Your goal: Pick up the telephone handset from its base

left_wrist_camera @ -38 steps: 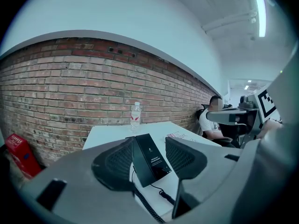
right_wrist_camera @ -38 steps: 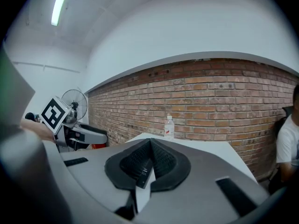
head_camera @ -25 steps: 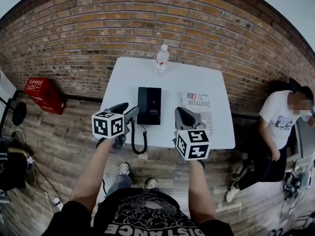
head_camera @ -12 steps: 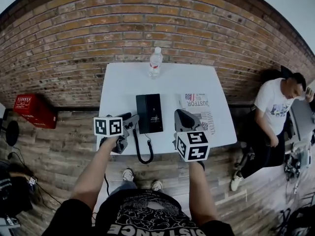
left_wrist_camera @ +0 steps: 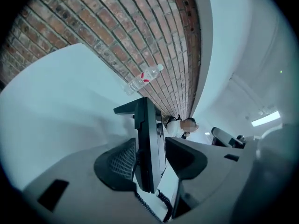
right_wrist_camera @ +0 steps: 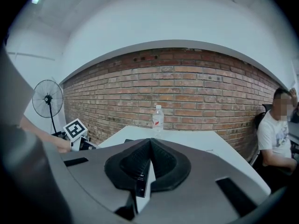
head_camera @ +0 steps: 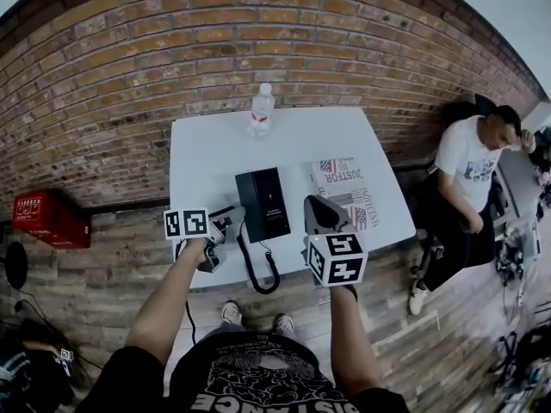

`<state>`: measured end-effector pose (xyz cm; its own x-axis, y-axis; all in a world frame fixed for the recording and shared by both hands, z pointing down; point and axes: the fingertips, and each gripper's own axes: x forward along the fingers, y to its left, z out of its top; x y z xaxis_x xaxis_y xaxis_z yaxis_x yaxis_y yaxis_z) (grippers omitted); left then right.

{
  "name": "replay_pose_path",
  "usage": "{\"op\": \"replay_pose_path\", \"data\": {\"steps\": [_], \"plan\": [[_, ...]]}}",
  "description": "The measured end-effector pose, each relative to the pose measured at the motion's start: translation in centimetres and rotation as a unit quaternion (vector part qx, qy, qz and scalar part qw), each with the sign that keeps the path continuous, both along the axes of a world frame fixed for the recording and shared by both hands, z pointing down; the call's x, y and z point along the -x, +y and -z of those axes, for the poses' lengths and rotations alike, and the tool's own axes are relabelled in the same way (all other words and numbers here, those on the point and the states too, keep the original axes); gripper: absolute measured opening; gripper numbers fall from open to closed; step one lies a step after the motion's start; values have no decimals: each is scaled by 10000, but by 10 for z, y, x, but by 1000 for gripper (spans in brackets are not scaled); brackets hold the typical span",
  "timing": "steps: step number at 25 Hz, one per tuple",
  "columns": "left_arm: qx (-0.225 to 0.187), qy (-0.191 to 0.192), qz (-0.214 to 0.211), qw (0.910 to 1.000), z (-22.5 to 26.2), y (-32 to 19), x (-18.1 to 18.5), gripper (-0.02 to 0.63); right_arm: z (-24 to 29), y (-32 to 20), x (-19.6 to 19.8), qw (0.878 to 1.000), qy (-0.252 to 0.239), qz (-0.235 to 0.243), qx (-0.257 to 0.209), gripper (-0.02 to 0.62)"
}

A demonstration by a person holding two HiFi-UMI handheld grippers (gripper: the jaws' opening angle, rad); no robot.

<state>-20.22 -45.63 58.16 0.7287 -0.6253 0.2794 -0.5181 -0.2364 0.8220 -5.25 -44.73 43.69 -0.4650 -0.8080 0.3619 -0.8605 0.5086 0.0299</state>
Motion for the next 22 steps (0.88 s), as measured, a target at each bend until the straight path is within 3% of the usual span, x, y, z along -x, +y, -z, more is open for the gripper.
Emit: {"op": "replay_pose_path", "data": {"steps": [8, 14, 16, 22], "plan": [[110, 602, -409, 9973, -11, -11, -12, 195, -14, 8, -12, 9988, 110, -461, 144, 0], [117, 773, -676, 9946, -12, -17, -20, 166, -21, 13, -22, 9970, 136, -735, 220, 0], [178, 799, -724, 9940, -14, -18, -21, 92, -24, 15, -24, 9963, 154, -809, 252, 0], [280, 803, -860, 9927, -14, -18, -21, 81, -28, 19, -30, 9949, 132, -952, 291, 0]]}}
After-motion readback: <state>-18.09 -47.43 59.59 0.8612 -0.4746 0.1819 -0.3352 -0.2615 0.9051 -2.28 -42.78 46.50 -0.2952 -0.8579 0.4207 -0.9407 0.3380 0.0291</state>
